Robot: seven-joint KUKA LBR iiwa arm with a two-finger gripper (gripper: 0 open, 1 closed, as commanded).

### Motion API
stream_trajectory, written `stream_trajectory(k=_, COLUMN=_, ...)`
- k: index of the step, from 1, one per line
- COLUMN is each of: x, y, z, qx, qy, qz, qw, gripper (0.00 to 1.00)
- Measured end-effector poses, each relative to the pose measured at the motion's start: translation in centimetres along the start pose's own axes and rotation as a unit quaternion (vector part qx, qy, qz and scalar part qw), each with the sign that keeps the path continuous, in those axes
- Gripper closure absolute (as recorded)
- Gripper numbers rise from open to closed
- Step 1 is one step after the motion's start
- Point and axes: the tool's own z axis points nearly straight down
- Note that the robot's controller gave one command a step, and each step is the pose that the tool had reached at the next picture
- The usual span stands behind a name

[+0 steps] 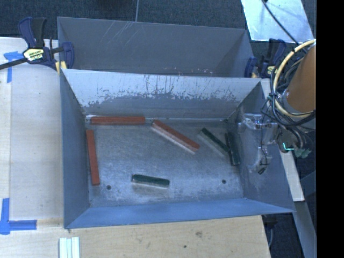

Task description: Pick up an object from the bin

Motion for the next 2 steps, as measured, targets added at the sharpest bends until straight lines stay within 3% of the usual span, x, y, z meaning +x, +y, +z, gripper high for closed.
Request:
stream_trajectory(k=1, x=-5.1, y=-0.7, z=9.4, qx=0.000, qy=-0.0030, qz=0.051, qw=0.9987, gripper=0.00)
stream_trajectory(k=2, x=-10.2, y=-1.7, z=16.7, qx=0.000, qy=-0.0022, qz=-0.055, qw=0.9985, gripper=0.00)
